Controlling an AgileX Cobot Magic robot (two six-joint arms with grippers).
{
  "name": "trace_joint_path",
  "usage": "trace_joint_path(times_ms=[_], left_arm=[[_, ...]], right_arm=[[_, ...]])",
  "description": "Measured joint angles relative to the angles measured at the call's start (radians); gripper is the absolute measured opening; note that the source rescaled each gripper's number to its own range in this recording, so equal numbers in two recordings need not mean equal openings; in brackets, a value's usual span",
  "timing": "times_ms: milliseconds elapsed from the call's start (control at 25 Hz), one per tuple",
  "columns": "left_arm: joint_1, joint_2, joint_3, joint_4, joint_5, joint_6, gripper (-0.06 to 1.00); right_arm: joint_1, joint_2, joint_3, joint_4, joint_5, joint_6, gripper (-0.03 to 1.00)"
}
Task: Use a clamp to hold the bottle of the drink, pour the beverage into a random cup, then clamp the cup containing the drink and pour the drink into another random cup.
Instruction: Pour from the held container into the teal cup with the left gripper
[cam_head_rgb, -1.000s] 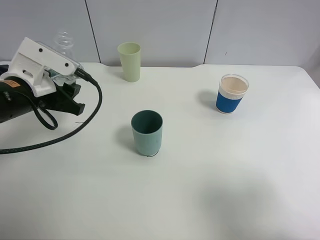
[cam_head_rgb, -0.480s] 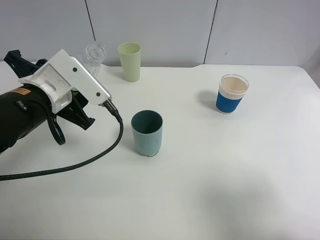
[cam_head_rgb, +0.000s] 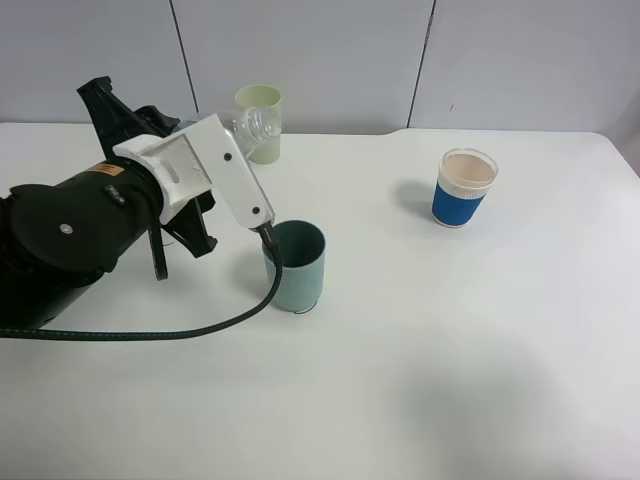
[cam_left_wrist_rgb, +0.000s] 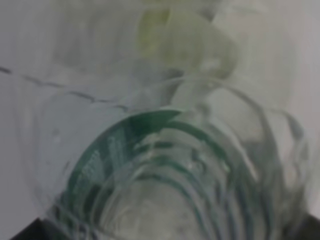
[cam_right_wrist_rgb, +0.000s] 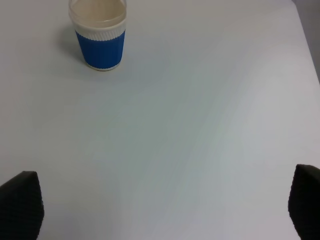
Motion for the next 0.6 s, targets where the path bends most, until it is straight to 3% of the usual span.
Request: trace_joint_path(times_ms=[240,600], left_arm=[[-0.027,0.076,-0.011,0.008,-0.027,0.086,0.1],[-0.027,0.146,-0.012,0.046,-0.045,0.102,0.1]], right_arm=[[0.0,0.0,0.0,0.0,0.0,0.0,1.0],[0.0,0.0,0.0,0.0,0.0,0.0,1.0]])
